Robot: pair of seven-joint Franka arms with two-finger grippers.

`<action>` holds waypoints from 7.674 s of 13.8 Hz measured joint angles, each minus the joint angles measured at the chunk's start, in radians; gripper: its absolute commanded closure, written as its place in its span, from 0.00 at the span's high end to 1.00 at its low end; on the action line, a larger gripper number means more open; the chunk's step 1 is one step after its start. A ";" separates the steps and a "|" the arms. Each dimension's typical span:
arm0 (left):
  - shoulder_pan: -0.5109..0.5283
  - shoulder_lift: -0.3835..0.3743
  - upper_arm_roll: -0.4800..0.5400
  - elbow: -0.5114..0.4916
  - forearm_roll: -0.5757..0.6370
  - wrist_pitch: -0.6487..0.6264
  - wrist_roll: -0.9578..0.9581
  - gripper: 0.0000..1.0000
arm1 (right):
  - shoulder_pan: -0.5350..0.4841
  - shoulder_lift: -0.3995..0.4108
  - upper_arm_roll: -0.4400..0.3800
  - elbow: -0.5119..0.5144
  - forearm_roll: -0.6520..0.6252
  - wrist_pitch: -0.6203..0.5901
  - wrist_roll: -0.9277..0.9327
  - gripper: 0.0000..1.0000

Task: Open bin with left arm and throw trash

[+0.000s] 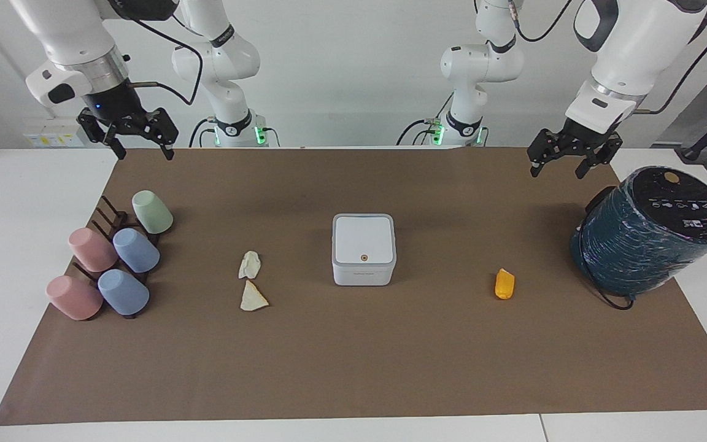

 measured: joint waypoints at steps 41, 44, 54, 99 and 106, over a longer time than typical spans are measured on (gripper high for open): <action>-0.218 0.057 -0.029 -0.063 0.000 0.155 -0.267 0.00 | 0.021 0.000 0.005 -0.014 -0.054 0.027 0.022 1.00; -0.275 0.119 -0.029 -0.065 -0.001 0.248 -0.368 0.00 | 0.021 0.000 0.005 -0.014 -0.054 0.027 0.022 1.00; -0.397 0.266 -0.030 -0.062 -0.097 0.549 -0.640 0.00 | 0.021 0.000 0.005 -0.015 -0.054 0.026 0.022 1.00; 0.021 0.330 0.003 -0.068 -0.025 0.526 0.046 1.00 | 0.234 0.337 0.010 -0.328 0.003 0.737 0.121 0.00; -0.004 0.394 -0.014 -0.221 -0.024 0.784 0.049 1.00 | 0.245 0.280 0.033 -0.104 0.275 0.630 0.198 0.00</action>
